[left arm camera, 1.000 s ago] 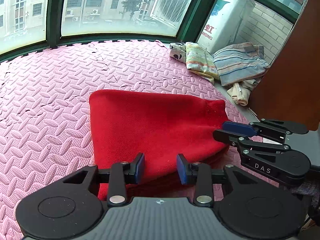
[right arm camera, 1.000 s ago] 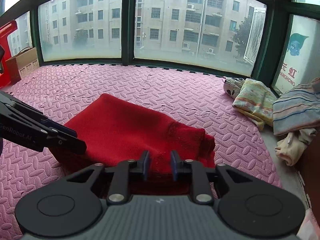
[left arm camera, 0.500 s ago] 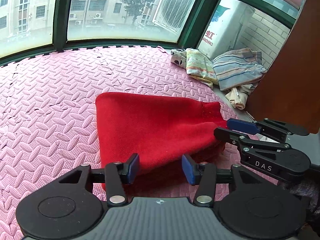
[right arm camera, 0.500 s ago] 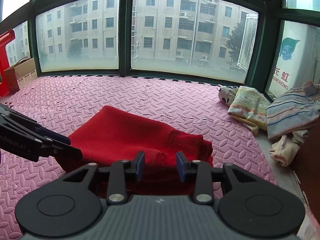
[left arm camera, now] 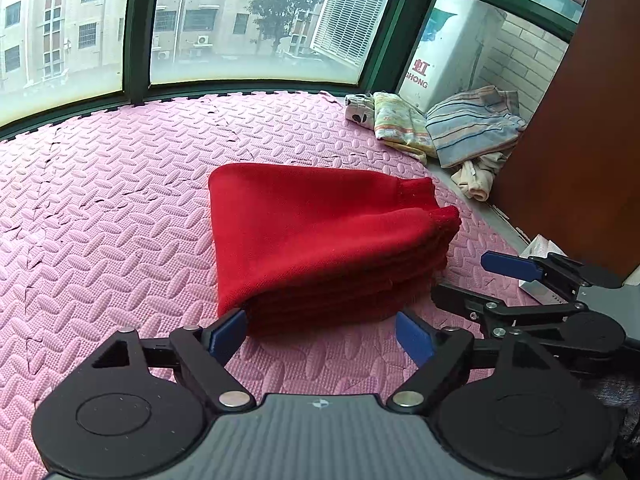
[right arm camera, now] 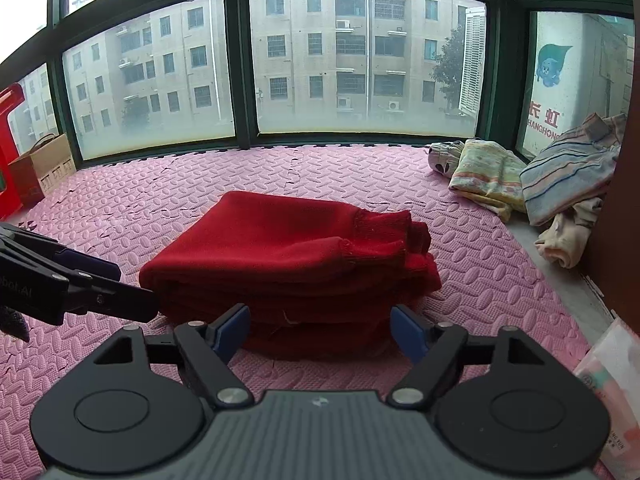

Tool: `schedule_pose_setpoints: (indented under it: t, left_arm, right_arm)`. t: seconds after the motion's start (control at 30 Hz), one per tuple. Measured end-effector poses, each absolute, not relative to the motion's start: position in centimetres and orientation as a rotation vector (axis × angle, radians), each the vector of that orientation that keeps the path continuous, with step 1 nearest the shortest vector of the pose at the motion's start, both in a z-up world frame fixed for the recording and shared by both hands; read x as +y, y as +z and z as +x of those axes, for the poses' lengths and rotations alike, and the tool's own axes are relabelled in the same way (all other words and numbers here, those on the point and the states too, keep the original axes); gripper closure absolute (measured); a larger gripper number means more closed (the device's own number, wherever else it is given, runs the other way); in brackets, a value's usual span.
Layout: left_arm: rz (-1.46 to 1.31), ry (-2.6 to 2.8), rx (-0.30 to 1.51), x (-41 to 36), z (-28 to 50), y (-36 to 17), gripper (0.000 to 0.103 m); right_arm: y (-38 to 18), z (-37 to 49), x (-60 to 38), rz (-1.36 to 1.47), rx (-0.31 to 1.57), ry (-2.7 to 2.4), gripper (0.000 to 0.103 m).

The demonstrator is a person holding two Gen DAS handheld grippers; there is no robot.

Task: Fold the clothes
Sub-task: 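Open both tools and withdraw them from the folded hoodie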

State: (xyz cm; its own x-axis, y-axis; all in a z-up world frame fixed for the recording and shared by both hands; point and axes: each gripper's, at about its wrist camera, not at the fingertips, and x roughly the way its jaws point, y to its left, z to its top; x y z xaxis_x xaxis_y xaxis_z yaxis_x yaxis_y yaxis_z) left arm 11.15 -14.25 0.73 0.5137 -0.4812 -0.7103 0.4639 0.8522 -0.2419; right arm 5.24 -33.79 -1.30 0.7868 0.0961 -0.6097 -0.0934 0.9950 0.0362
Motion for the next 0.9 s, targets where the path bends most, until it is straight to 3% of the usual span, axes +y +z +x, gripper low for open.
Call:
schedule_pose_setpoints:
  t: [0.23, 0.33, 0.9]
  left_arm:
    - [0.007, -0.534, 0.819, -13.3, 8.9, 1.2, 0.000]
    - [0.004, -0.530, 0.806, -12.9, 8.1, 1.3, 0.000]
    - [0.023, -0.460, 0.745, -12.1, 4.6, 1.6, 0.000]
  right_arm:
    - [-1.7, 3.4, -32.8, 0.015, 0.656, 0.100, 0.004]
    - [-1.8, 2.4, -31.9, 0.005, 0.650, 0.092, 0.000]
    - [-1.5, -1.0, -30.2, 0.009, 0.589, 0.027, 0.000]
